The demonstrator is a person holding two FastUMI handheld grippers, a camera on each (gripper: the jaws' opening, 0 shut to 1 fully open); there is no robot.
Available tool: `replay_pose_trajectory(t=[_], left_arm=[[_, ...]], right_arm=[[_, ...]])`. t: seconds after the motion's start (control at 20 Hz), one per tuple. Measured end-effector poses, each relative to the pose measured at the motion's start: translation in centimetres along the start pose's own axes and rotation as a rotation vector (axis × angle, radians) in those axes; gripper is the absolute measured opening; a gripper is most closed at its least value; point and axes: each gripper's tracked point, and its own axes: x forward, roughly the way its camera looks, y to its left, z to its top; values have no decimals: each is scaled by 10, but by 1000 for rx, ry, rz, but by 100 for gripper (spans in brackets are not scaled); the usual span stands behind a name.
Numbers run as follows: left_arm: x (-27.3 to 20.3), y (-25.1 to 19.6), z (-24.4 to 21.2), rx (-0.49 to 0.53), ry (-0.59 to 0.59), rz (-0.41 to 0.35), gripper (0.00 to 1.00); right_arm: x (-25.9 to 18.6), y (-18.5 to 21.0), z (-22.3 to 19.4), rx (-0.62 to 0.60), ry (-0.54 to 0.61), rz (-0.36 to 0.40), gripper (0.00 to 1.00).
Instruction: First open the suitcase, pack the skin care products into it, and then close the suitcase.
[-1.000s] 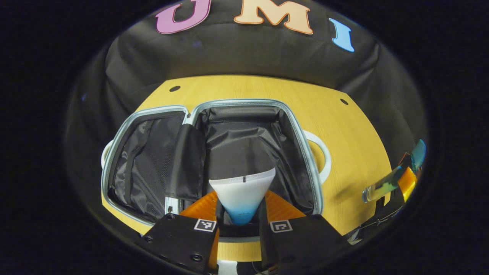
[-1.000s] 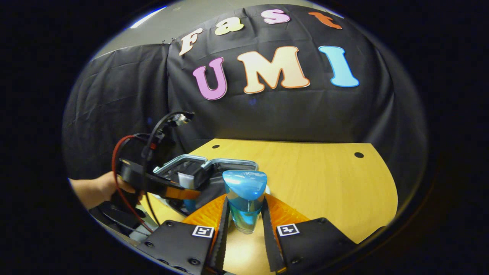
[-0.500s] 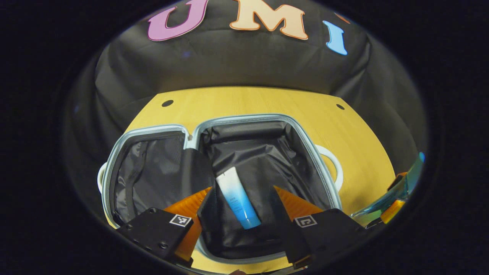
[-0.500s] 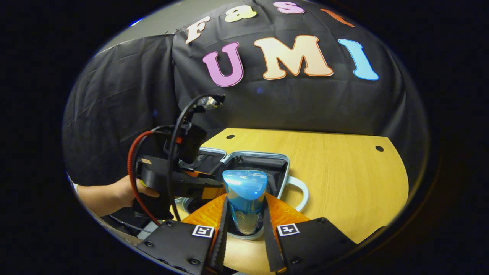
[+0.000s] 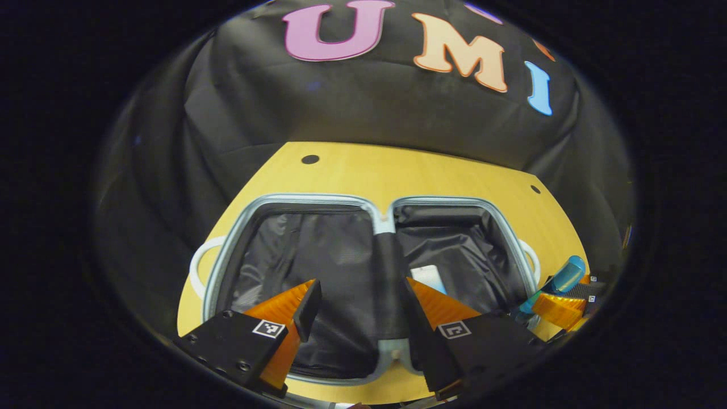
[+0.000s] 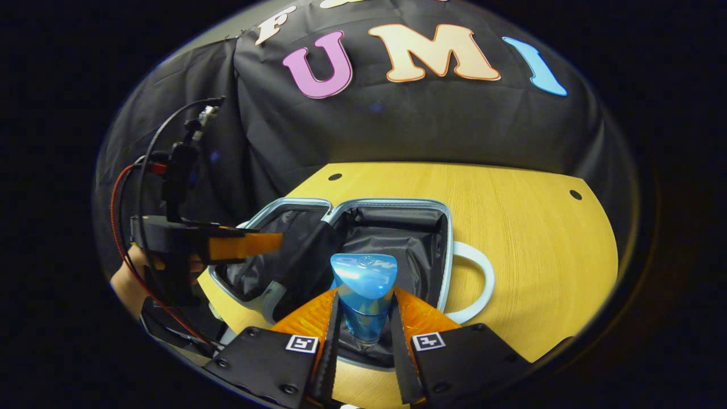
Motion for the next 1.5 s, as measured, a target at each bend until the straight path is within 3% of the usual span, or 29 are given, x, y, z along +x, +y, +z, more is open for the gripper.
replay_pose_trajectory(t=[0.25,0.3,0.45,0.65,0.7,0.8,0.9,0.95,1.1,1.3,1.35,1.4,1.5], left_arm=[[-8,57,-6,-68,5,75,82],[-9,67,-6,-77,5,90,82],[-8,97,-9,-108,10,126,82],[-5,127,-12,-139,12,157,85],[-4,135,-11,-133,9,170,82],[0,156,-11,-131,8,202,82],[3,182,-13,-150,24,234,82],[6,195,-14,-162,30,254,82],[19,227,-22,-191,69,290,82],[28,229,-10,-277,46,228,85],[29,227,-4,-301,25,198,86],[31,224,3,-327,-2,168,86],[37,235,2,-341,2,181,82]], right_arm=[[26,-2,-5,66,52,-59,43],[20,1,12,81,5,-66,54],[31,3,56,26,-120,-81,100],[35,6,74,-43,-155,-94,98],[35,9,73,-38,-154,-94,94],[32,14,73,-35,-157,-91,98],[30,17,72,-42,-156,-89,98],[29,17,74,-46,-160,-91,94],[19,14,78,-46,-182,-108,98],[8,-3,84,-38,-198,-153,98],[5,-6,85,-39,-199,-165,93],[3,-9,84,-42,-201,-177,98],[-1,-14,85,-40,-206,-193,98]])
